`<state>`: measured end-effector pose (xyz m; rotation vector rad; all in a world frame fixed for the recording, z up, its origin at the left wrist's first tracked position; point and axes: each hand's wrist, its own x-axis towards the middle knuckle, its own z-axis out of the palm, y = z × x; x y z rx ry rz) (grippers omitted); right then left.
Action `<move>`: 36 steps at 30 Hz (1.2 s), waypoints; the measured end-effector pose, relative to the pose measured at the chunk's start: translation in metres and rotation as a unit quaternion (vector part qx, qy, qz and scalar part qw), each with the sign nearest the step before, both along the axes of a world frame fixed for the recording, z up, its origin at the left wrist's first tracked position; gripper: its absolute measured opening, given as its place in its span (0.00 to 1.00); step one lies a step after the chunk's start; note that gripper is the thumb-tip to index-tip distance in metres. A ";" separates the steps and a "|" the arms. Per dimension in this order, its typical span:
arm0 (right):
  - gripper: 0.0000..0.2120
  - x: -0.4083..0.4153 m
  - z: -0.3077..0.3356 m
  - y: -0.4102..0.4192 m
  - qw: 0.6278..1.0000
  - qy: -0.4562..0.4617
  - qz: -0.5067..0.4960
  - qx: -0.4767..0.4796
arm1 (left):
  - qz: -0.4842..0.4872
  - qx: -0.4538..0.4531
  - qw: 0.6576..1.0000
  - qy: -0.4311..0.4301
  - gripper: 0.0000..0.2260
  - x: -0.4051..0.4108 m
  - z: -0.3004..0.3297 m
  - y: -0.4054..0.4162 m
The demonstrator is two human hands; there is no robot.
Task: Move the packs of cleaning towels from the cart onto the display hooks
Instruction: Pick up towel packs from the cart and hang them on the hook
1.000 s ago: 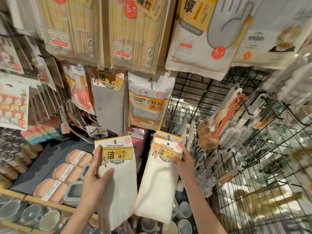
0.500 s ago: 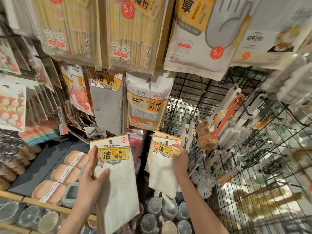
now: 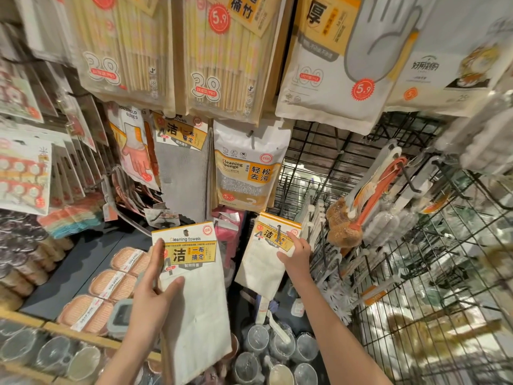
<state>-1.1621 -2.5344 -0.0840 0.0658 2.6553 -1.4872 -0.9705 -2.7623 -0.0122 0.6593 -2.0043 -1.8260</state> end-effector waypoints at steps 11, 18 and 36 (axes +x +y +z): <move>0.26 0.040 0.049 -0.021 0.989 0.097 0.087 -0.069 | -0.023 0.020 0.999 0.010 0.37 -0.001 -0.006 0.001; 0.24 0.069 0.078 -0.059 0.964 0.038 0.218 -0.150 | -0.050 0.035 0.998 0.016 0.37 -0.003 -0.011 0.004; 0.17 0.086 0.072 -0.051 0.957 -0.017 0.183 -0.222 | -0.088 0.056 0.994 0.030 0.31 -0.006 -0.012 0.016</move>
